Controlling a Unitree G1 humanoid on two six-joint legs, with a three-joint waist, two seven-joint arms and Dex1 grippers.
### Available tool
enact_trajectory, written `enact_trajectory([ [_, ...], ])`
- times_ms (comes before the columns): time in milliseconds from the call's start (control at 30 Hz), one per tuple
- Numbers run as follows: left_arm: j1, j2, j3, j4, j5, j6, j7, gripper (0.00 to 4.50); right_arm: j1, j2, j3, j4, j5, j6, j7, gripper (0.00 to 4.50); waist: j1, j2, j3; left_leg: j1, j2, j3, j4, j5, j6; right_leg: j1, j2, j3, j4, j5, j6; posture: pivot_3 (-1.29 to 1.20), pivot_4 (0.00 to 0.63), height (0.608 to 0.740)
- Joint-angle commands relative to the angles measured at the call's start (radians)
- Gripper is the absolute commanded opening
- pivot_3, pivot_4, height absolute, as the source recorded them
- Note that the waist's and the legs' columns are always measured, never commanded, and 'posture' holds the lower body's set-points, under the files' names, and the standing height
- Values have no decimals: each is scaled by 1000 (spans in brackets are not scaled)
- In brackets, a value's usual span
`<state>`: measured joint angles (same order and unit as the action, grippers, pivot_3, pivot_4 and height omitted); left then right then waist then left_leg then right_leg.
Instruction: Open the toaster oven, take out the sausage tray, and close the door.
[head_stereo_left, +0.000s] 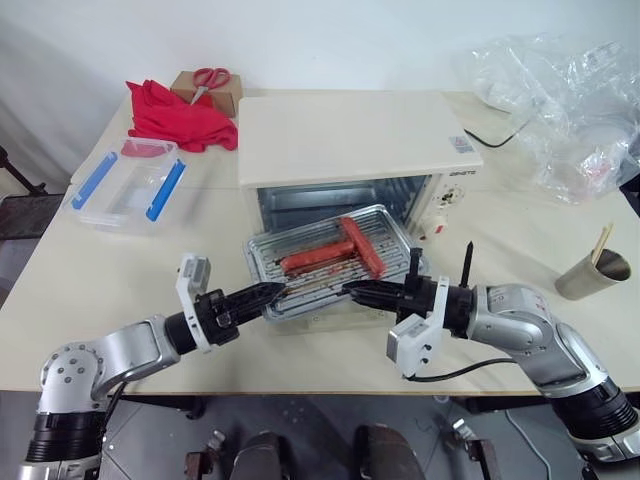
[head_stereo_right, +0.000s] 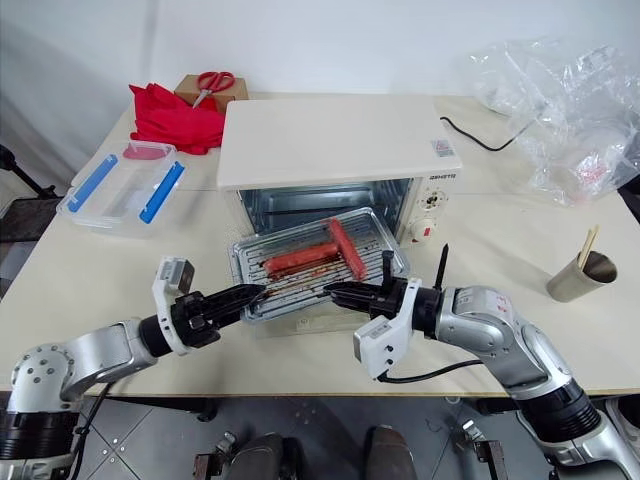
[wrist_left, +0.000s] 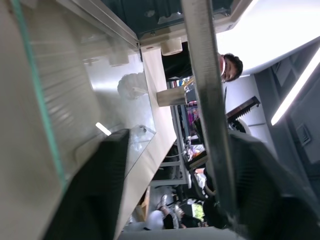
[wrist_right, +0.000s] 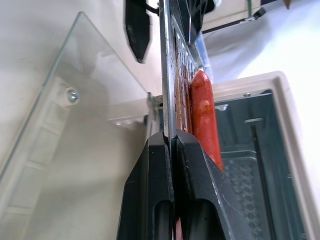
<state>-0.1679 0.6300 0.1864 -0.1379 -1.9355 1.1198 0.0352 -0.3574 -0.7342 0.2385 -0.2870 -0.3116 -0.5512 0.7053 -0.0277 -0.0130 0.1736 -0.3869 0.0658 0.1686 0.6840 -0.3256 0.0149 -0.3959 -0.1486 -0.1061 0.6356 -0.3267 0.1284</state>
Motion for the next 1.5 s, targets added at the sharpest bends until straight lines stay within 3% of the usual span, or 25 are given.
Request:
enact_trajectory([
  [33, -12, -21, -36, -49, -37, -37, 50, 1558, -19, 13, -6, -31, 33, -26, -7, 0, 0, 0, 0, 0, -1, 0, 0, 0, 0, 0, 0, 0, 0, 0, 0, 0, 150, 740],
  [133, -29, -53, -45, -62, -37, -57, 74, 717, -19, 17, -3, -29, 36, -30, -3, 0, 0, 0, 0, 0, -1, 0, 0, 0, 0, 0, 1, 0, -1, 0, 0, 0, 150, 740],
  [500, -109, -164, -51, -48, -37, -63, 199, 717, -7, 23, 12, -17, 71, -41, 30, 0, 2, 0, 0, 0, -1, 0, 0, 0, 0, 2, 2, -1, -4, 0, 0, 0, 150, 740],
  [633, -121, -165, -43, -38, -37, -29, 200, 18, 7, 25, 9, -18, 91, -22, 44, 0, 3, 0, 0, 0, -1, 0, 0, 0, 0, 3, 2, -1, -6, 0, 0, 0, 150, 740],
  [733, -121, -176, -29, -41, -37, -16, 192, 18, 17, 24, -4, -24, 122, -7, 47, 0, 2, 0, 0, 0, -1, 0, 0, 0, 0, 3, 2, -1, -6, 0, 0, 0, 150, 740],
  [1067, -112, -214, 5, -47, -37, -15, 225, 0, 23, 4, -29, -44, 187, 1, 70, 3068, 3, 0, 0, 0, -1, 0, 0, 0, 0, 4, 2, -1, -6, 0, 0, 0, 150, 740],
  [1267, -59, -247, 95, -46, -37, -2, 220, 0, 141, -95, -97, -211, 657, 293, 193, 3068, 5, 0, 0, 0, -1, -2, -1, 0, 0, 4, 2, -1, -7, 0, 0, 0, 150, 740],
  [1500, 120, -140, 190, -9, -37, 90, 56, 0, 209, -181, -306, -190, 924, 640, 211, 3068, 2, 0, 0, 0, -1, -2, -1, 0, 1, 4, 3, -1, -7, 0, 0, 0, 150, 740],
])
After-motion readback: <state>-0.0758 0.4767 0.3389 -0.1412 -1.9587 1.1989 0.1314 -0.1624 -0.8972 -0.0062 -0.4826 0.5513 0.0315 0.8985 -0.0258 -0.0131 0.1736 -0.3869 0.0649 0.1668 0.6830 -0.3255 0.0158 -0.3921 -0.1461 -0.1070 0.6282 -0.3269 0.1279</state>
